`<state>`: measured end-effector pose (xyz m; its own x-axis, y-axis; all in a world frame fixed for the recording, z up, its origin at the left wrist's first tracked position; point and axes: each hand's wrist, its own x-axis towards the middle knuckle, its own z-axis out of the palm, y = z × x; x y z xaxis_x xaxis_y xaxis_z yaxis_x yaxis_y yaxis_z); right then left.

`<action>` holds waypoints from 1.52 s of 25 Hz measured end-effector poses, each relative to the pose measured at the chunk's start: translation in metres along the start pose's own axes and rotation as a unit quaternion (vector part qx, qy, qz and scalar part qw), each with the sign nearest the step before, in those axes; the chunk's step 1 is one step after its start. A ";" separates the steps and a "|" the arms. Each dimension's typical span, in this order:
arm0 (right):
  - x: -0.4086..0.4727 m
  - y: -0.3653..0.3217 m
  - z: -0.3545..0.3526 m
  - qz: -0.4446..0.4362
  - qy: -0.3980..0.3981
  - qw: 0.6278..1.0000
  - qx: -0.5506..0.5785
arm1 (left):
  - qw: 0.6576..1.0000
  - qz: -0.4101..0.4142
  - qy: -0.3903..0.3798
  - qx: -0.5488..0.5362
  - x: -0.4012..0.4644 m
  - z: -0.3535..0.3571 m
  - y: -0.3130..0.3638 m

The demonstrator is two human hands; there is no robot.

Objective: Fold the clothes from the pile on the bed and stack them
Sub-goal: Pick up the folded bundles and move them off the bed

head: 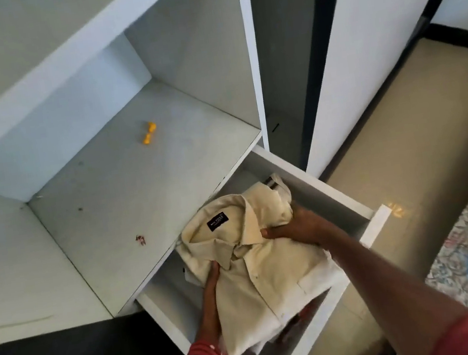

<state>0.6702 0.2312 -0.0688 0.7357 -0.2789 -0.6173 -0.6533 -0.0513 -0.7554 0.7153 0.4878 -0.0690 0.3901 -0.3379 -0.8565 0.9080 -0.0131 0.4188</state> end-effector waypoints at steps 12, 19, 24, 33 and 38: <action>-0.002 0.019 0.036 0.045 0.023 0.918 -0.394 | 0.884 0.194 0.287 0.314 0.019 -0.011 -0.031; -0.104 0.056 0.013 -0.294 0.136 0.845 -0.425 | 0.817 0.308 0.251 0.418 -0.056 0.047 -0.092; -0.153 0.137 -0.005 -0.416 0.143 0.795 -0.418 | 0.644 0.441 0.258 0.570 -0.093 0.077 -0.204; -0.131 0.216 0.020 -0.310 0.029 0.786 -0.535 | 0.536 0.367 0.294 0.701 -0.049 0.061 -0.277; -0.091 0.213 0.041 -0.362 0.078 0.786 -0.496 | 0.507 0.429 0.301 0.684 -0.008 0.032 -0.252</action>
<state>0.4711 0.2846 -0.1824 0.9983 0.0576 -0.0119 0.0513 -0.9507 -0.3057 0.4788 0.4637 -0.1578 0.9018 -0.4289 0.0540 -0.4312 -0.8840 0.1806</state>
